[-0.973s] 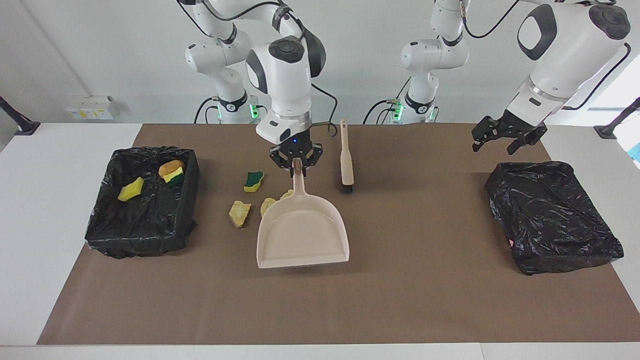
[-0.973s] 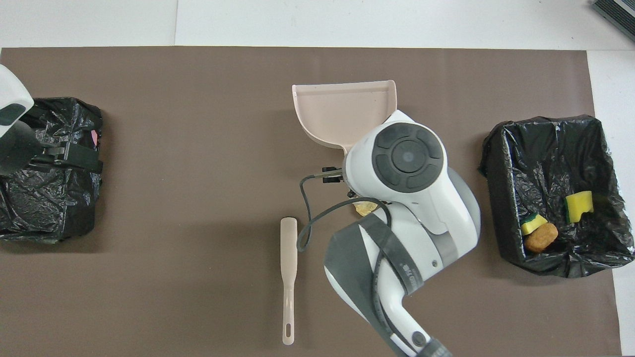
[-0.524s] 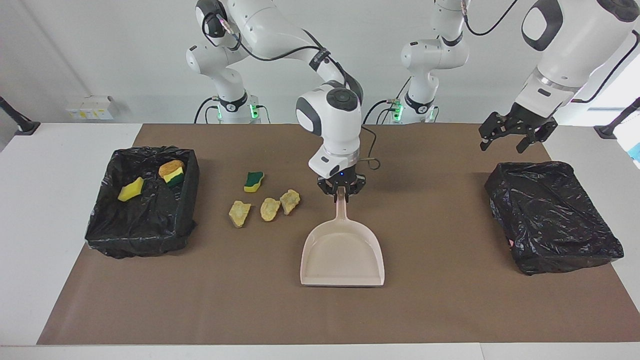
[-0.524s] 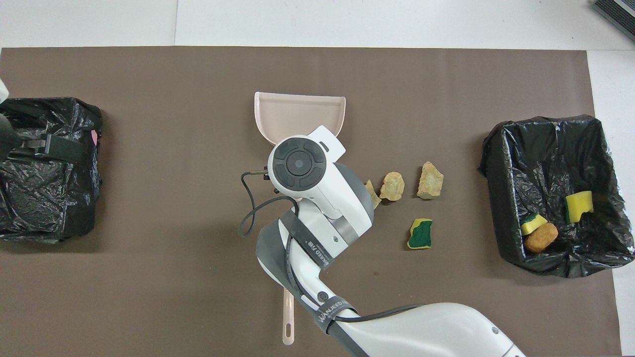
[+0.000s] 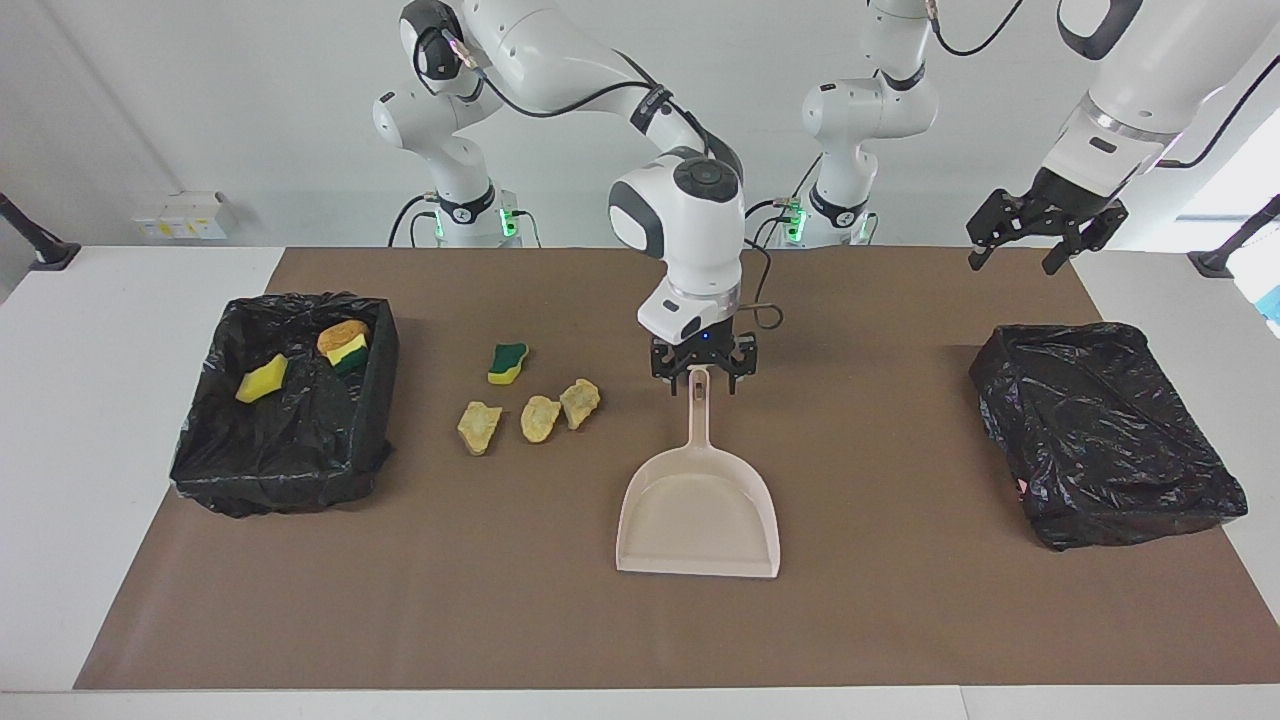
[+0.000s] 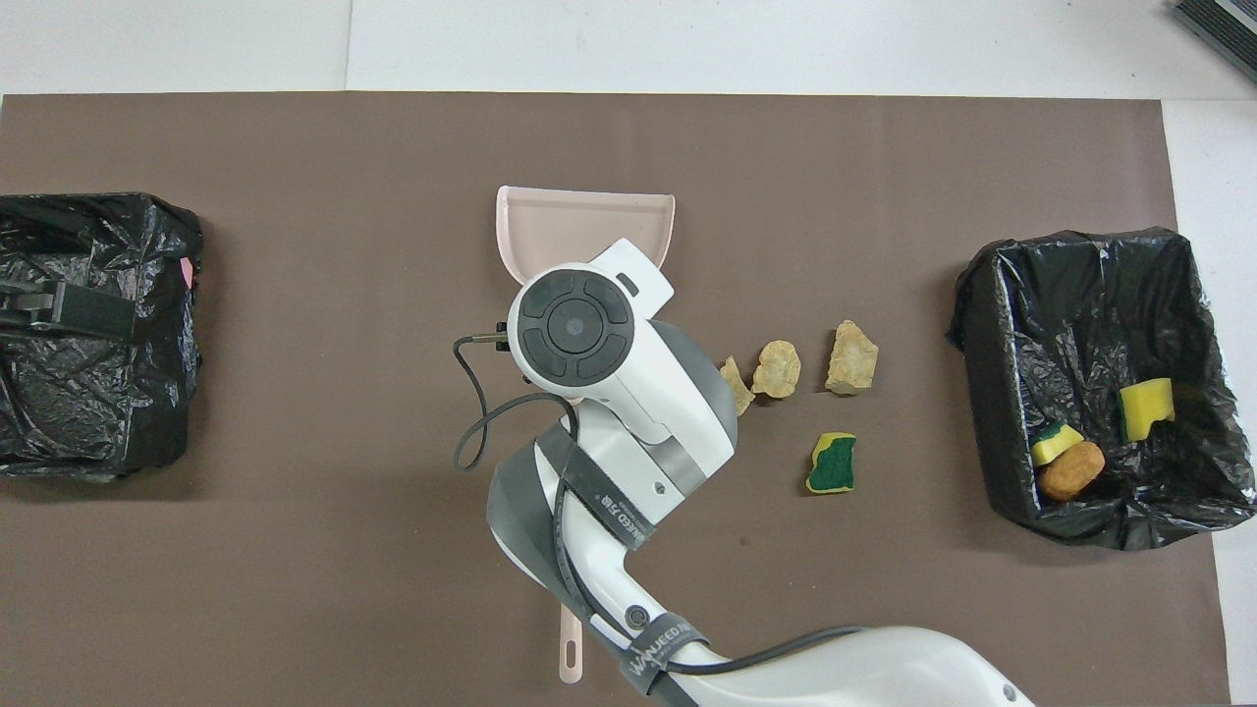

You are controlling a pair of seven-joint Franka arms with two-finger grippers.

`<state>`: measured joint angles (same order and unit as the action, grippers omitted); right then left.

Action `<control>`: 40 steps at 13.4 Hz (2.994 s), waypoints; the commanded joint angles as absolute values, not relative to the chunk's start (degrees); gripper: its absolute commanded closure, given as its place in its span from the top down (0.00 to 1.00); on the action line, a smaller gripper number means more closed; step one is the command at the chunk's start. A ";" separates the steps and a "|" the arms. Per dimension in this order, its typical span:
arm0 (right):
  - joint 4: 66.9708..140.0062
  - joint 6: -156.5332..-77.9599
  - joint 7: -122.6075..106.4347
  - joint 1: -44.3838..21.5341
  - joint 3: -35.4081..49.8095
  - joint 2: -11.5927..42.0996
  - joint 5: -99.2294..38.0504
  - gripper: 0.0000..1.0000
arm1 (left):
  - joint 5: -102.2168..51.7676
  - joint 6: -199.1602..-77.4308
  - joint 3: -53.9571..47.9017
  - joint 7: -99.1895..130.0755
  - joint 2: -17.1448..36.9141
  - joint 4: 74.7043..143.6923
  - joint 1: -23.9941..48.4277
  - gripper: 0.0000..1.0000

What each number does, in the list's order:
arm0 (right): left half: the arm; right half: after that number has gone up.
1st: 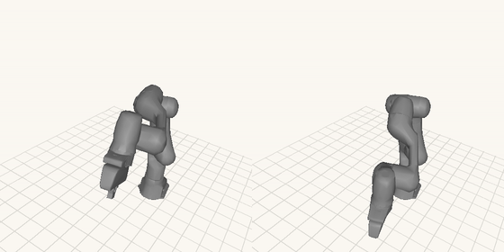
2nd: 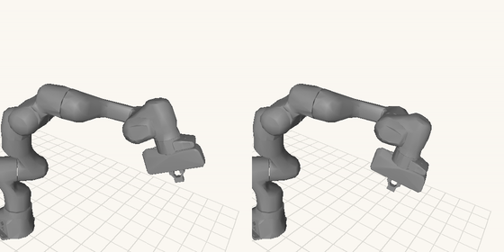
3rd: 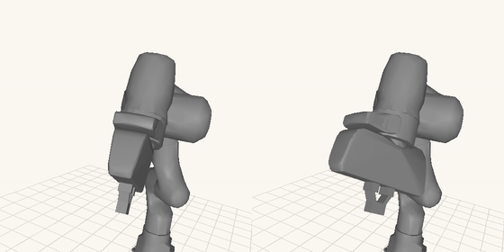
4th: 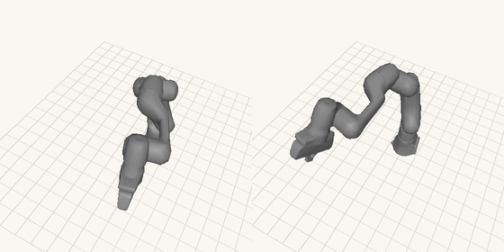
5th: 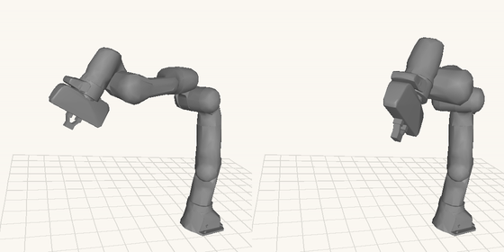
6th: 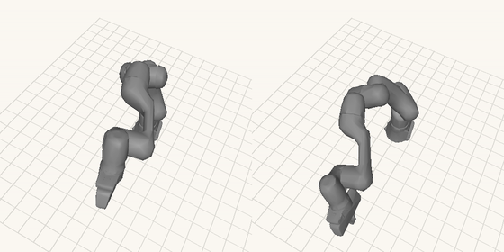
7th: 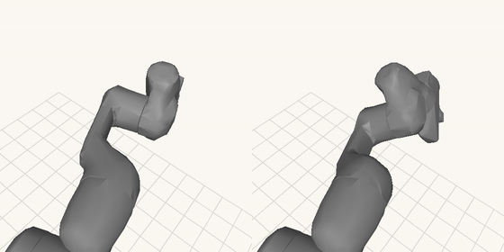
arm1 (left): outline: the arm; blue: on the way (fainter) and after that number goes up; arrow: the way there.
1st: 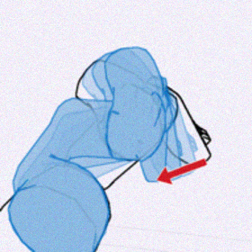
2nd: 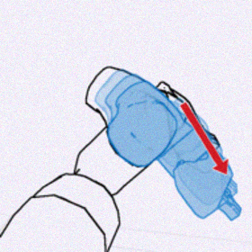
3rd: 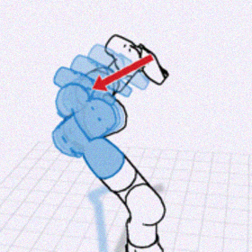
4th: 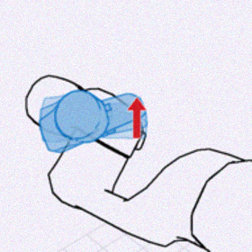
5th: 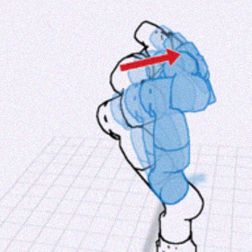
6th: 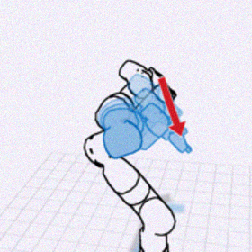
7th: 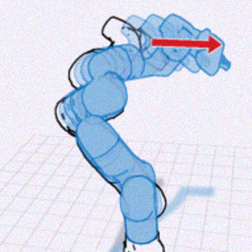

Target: Sweep and dump trash in bin

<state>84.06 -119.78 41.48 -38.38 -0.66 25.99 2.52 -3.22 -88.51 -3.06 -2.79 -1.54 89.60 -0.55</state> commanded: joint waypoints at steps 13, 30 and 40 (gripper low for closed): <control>124.27 -118.39 35.24 -36.83 -0.88 -12.74 2.20 1.00 | -3.51 -108.16 -4.31 14.12 4.73 92.29 13.60 1.00; 128.58 -118.12 33.05 -36.30 -1.14 -15.47 2.11 1.00 | -2.03 -121.47 -4.39 27.95 23.73 97.21 32.25 1.00; 128.58 -118.39 32.96 -36.30 -1.14 -15.38 2.11 1.00 | 0.88 -117.95 -4.39 21.18 23.47 95.36 31.73 0.00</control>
<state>127.33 -117.17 35.22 -37.06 -1.20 -14.24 2.57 -0.51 -119.29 -4.51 22.63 24.11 95.44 31.62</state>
